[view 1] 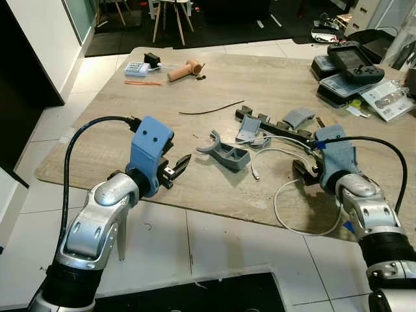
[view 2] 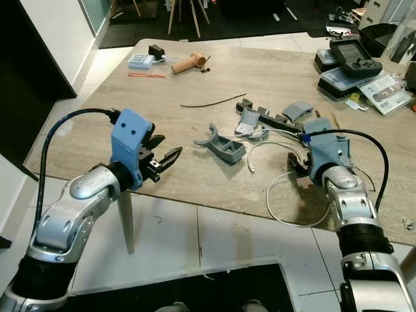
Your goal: Picking trash to rubbish bin
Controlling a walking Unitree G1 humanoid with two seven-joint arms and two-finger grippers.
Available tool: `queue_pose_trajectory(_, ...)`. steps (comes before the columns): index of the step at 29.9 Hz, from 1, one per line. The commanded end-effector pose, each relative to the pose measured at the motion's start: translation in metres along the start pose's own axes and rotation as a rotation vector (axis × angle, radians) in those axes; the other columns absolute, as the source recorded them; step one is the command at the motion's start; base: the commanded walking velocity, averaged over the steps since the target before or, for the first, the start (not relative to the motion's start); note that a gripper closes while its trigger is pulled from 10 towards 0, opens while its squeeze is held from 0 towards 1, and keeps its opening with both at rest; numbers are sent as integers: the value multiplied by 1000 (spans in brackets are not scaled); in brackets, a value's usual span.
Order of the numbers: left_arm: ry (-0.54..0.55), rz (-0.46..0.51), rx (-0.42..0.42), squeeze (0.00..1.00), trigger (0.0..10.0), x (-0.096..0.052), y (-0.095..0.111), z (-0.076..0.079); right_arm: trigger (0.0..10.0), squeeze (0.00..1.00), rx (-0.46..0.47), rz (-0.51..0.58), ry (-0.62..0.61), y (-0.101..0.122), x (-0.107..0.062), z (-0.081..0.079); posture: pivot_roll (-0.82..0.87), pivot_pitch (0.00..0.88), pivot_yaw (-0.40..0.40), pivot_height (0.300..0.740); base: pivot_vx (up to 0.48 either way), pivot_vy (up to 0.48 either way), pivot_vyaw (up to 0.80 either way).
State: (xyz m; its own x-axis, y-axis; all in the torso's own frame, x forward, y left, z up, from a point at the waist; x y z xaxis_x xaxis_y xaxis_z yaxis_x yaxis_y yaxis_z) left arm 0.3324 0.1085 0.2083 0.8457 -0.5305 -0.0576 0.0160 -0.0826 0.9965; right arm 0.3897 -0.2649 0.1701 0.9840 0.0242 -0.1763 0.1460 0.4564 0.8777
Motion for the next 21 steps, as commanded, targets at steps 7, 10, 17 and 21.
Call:
queue_pose_trajectory(7, -3, -20, 8, 0, 10000, 0, -4, -1, 10000, 0, 144, -63, -3, -26, 5, -6, 57, 179, 82, 740, 0, 0, 0)
queue_pose_trajectory(10, -1, -20, 9, 0, 10000, 0, -4, -1, 10000, 0, 158, -69, -7, -27, 7, -4, 62, 188, 85, 740, 0, 0, 0)
queue_pose_trajectory(17, -2, -28, 9, 0, 10000, -2, -4, -2, 10000, 0, 208, -113, 8, -33, 11, -4, 67, 199, 87, 740, 0, 0, 0)
queue_pose_trajectory(21, 0, -34, 6, 0, 10000, -2, -5, -3, 10000, 0, 190, -160, 45, -33, 13, -3, 65, 207, 89, 740, 0, 0, 0)
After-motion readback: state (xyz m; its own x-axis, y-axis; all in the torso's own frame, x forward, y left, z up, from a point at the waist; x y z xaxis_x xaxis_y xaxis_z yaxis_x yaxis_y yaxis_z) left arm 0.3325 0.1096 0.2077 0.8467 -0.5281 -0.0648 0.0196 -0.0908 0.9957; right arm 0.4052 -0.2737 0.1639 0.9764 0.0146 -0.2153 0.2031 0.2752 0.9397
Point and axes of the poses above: a point about 5 cm out from each wrist's last joint towards the gripper, its own x axis pointing out of the wrist towards the gripper, its own y axis along the axis of the wrist's last joint, z = x × y, the point moved 3 cm from there along x, pointing out of the wrist towards the gripper, and after that the axes turned 8 degrees about -x, right-handed, at the moved point
